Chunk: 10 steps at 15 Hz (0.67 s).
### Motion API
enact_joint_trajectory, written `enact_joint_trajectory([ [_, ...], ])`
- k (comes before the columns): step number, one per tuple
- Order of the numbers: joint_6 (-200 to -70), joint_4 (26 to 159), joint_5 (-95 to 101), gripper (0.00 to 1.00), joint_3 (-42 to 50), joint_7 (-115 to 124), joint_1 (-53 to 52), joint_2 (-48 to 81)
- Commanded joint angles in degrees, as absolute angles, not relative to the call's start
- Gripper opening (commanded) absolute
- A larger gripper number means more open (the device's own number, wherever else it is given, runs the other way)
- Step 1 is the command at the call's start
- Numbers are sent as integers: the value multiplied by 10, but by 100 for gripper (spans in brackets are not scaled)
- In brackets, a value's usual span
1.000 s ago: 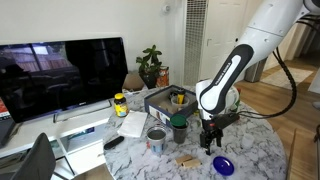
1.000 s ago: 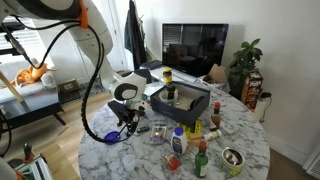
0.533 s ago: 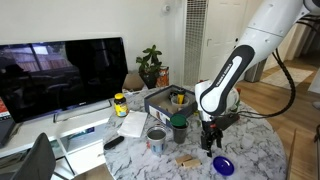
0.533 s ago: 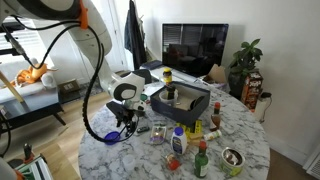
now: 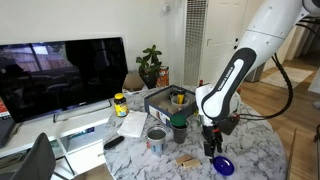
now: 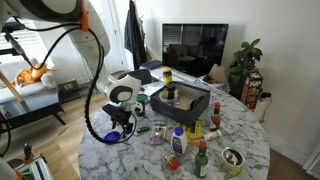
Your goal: Put the toy car on the table then put the blue lid on the green one
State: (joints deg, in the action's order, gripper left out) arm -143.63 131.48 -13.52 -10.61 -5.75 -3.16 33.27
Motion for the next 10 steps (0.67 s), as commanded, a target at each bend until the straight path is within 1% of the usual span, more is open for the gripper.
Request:
enact_joint_trajectory([
  [1,-1485,1347,-128,100,-115,-89,-24,335],
  [3,-1503,1356,-133,98,-123,-106,-16,335],
  [6,-1524,1366,-136,89,-132,-123,-5,336],
  [8,-1538,1376,-139,96,-142,-139,9,331],
  [10,-1540,1383,-137,100,-150,-153,20,330],
])
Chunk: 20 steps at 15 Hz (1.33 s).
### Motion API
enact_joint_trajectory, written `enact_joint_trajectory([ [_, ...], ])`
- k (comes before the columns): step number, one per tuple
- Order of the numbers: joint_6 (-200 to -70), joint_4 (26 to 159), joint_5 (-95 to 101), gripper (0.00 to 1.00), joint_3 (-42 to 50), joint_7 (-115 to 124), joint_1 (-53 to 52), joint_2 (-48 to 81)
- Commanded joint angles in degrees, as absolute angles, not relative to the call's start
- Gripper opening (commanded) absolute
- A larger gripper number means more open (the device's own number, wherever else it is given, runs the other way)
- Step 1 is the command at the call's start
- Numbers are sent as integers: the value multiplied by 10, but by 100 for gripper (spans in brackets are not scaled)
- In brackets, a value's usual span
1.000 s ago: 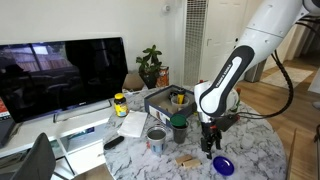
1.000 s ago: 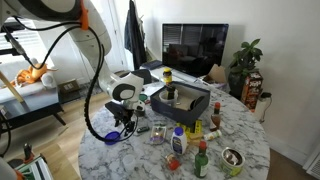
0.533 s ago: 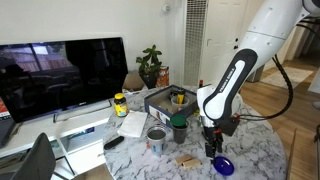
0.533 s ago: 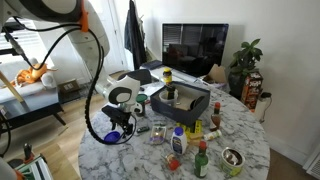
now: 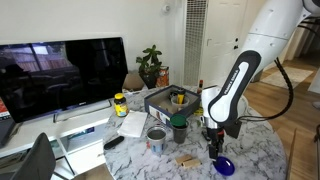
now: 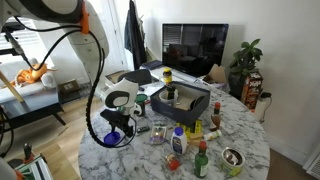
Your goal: Put the toy car on the table then put the blue lid on the green one
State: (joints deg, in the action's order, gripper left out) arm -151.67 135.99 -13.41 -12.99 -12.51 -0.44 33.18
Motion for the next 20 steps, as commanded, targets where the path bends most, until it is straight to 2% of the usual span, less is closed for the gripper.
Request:
enact_joint_trajectory([
  [1,-1540,1385,-136,97,-152,-159,25,330],
  [9,-1568,1421,-137,100,-181,-192,64,302],
  [13,-1560,1422,-139,80,-188,-206,75,301],
  [14,-1559,1421,-139,64,-189,-211,78,303],
  [17,-1556,1416,-138,49,-193,-220,82,309],
  [19,-1551,1414,-136,32,-193,-224,83,310],
  [20,-1549,1413,-135,31,-192,-226,82,311],
])
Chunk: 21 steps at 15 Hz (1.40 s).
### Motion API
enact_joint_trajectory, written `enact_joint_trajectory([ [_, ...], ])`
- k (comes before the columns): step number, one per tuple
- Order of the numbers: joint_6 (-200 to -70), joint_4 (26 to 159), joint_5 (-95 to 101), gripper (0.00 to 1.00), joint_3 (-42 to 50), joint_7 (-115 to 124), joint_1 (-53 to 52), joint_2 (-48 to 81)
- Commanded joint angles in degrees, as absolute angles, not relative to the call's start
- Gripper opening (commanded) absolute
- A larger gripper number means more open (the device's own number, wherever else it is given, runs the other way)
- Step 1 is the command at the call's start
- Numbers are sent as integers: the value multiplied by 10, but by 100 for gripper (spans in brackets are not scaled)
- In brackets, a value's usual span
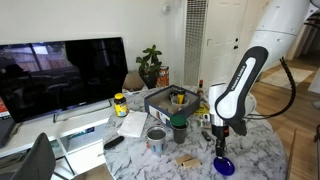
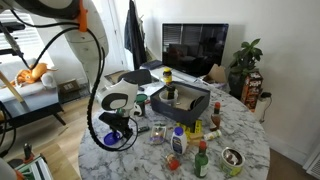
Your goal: Put the toy car on the table then put the blue lid on the green one
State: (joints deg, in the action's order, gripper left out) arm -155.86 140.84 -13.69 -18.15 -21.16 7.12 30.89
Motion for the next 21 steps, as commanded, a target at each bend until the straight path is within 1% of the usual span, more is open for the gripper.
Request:
enact_joint_trajectory([
  [1,-1546,1412,-133,27,-192,-227,81,312],
  [2,-1542,1410,-131,25,-191,-227,79,312],
  [3,-1538,1409,-132,22,-191,-228,78,312],
  [4,-1536,1409,-132,14,-191,-228,78,311],
  [5,-1534,1409,-132,13,-191,-228,77,311],
  [6,-1532,1409,-131,5,-190,-226,76,309],
  [7,-1530,1409,-132,0,-189,-226,76,307],
  [14,-1518,1407,-132,1,-186,-224,73,302],
  [21,-1518,1430,-129,1,-180,-212,66,259],
])
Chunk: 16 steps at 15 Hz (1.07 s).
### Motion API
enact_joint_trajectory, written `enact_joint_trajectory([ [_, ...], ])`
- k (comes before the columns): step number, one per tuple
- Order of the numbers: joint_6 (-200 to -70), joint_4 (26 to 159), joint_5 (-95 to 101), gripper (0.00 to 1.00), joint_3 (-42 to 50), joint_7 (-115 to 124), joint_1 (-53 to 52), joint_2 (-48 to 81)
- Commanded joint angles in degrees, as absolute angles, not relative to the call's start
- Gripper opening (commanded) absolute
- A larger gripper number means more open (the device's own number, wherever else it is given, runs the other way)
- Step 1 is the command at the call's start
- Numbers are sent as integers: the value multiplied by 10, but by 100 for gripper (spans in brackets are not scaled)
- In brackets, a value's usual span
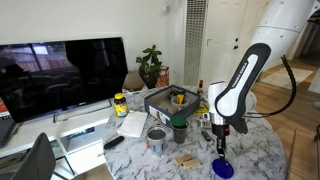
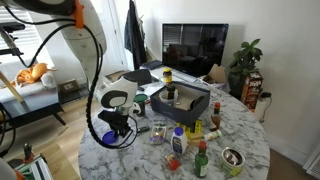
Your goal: Put the toy car on the table then put the blue lid on the green one
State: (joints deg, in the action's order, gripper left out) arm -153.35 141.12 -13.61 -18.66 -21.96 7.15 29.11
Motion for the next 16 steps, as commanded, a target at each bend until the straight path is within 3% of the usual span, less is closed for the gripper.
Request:
enact_joint_trajectory([
  [1,-1517,1429,-128,30,-175,-206,62,259],
  [2,-1514,1425,-127,31,-172,-204,60,263],
  [9,-1513,1403,-117,81,-163,-208,51,295],
  [10,-1513,1401,-117,82,-164,-210,51,299],
  [12,-1513,1397,-116,52,-167,-214,53,304],
  [13,-1512,1395,-115,51,-168,-214,52,306],
  [16,-1508,1390,-111,27,-170,-216,52,308],
])
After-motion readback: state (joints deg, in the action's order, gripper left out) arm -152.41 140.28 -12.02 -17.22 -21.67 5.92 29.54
